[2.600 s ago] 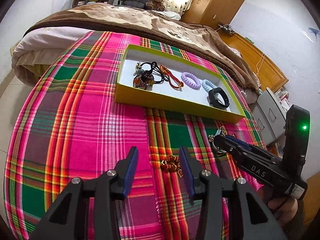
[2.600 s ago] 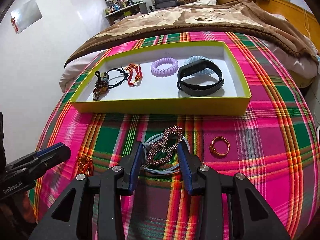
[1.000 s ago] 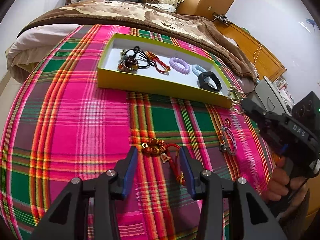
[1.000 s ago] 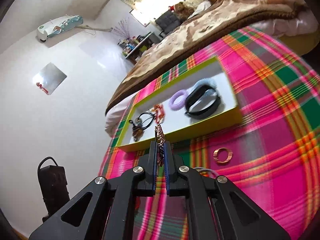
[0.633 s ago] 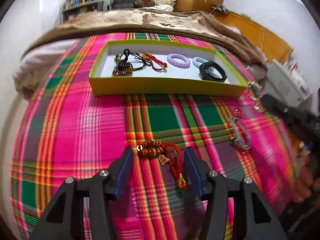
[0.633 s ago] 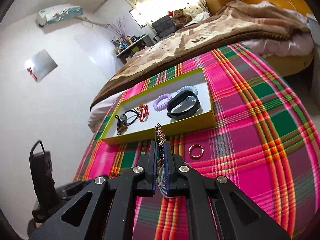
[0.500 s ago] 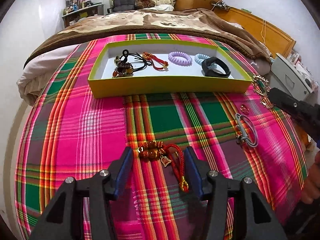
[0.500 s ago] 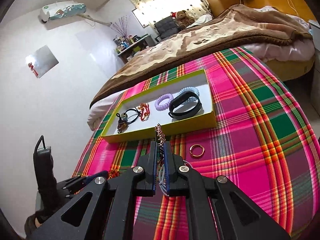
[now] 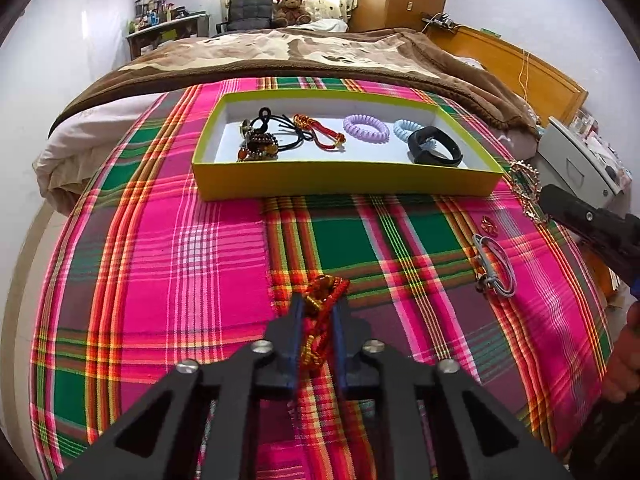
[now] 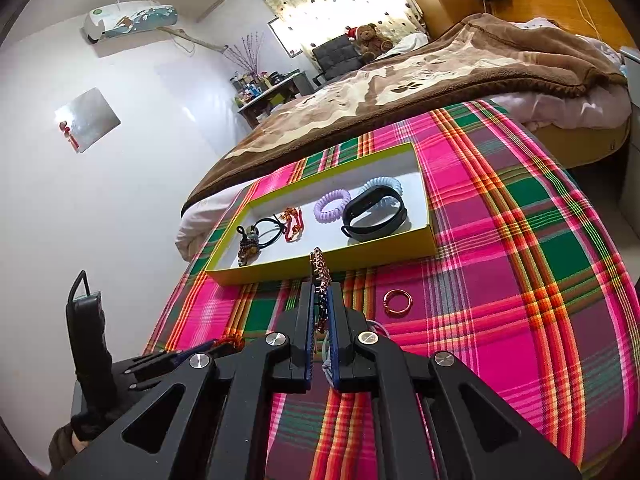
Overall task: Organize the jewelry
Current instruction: 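Carry the bracelet and tassel keychain into the tray and open both grippers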
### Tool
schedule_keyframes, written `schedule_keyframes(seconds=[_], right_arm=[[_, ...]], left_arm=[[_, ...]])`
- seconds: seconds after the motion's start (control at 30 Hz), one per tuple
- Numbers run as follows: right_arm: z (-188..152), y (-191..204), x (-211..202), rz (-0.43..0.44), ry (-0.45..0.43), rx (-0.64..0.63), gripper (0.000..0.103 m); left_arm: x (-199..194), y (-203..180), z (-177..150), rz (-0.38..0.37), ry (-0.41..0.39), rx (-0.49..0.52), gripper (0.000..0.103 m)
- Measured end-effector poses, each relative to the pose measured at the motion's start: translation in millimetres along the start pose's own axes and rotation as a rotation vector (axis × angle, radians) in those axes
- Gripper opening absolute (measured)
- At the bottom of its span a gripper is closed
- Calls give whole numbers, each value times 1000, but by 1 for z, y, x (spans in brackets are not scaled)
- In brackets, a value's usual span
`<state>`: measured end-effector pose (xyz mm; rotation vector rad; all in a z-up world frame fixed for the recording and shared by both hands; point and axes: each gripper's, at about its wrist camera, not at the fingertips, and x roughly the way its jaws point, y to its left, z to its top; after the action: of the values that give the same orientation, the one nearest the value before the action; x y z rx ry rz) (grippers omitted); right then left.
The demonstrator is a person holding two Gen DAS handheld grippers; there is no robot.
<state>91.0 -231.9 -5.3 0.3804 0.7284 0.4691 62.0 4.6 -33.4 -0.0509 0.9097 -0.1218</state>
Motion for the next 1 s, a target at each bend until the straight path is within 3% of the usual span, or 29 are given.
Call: schedule_keyframes(seconds=[0.43, 1.0], right_arm=[[2, 6, -1, 0, -8, -13, 6], [33, 23, 14, -48, -3, -111, 6]], left_arm=[[-19, 21, 14, -98, -56, -98, 3], [-31, 30, 71, -117, -147, -78, 3]])
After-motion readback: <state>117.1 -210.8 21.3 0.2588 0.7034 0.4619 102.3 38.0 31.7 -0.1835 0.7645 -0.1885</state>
